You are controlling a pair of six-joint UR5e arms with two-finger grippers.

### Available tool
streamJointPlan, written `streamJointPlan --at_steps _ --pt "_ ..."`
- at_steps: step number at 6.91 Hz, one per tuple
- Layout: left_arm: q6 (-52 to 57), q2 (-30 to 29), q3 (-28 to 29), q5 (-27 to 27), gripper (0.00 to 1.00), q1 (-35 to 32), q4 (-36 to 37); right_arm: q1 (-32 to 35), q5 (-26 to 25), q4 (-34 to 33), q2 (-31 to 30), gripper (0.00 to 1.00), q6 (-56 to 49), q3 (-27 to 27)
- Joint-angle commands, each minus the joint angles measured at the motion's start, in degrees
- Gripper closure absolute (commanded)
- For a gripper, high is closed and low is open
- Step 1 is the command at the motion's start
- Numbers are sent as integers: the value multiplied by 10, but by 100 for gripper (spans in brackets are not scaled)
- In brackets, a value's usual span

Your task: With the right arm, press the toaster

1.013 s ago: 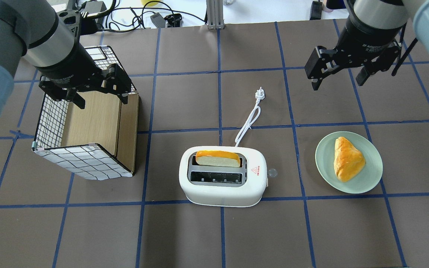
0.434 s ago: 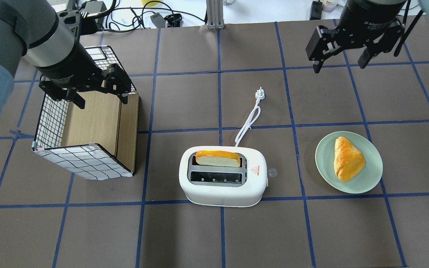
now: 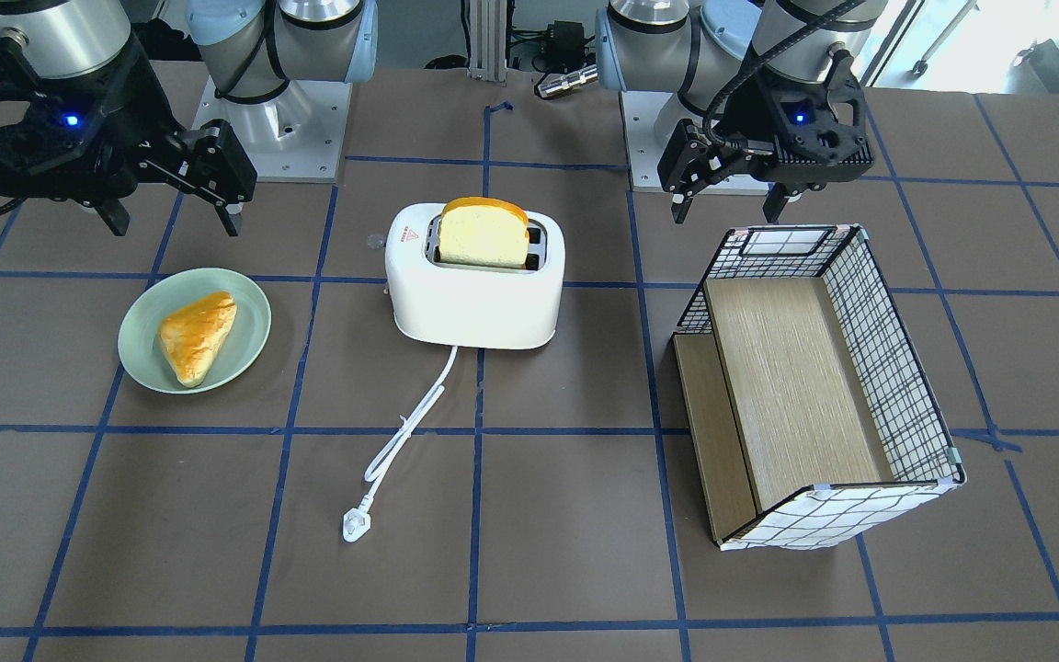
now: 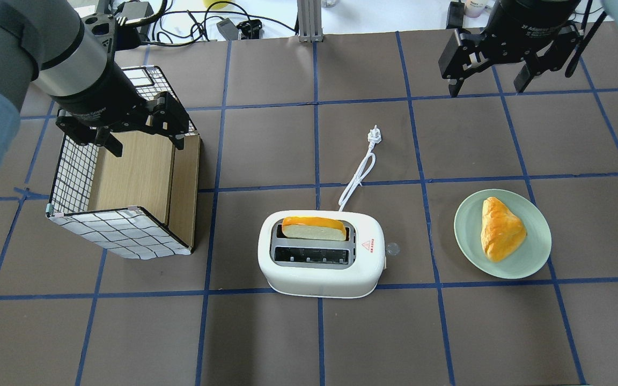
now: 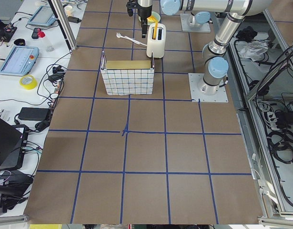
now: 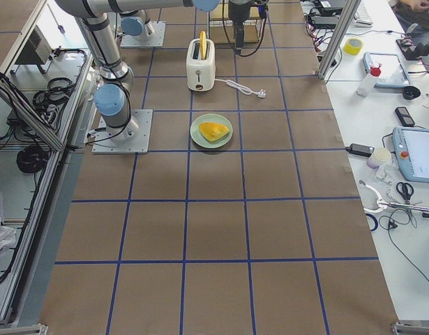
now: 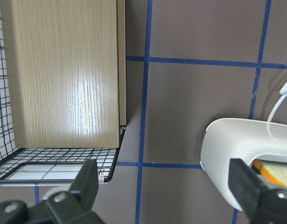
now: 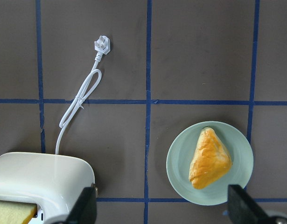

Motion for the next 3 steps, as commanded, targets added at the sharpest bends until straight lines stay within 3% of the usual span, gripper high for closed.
streamJointPlan --at_steps 1,3 --pt "0 0 0 0 0 0 -1 -10 -4 -34 -2 0 -52 11" --pt "0 0 0 0 0 0 0 -10 -5 -31 -23 5 -22 45"
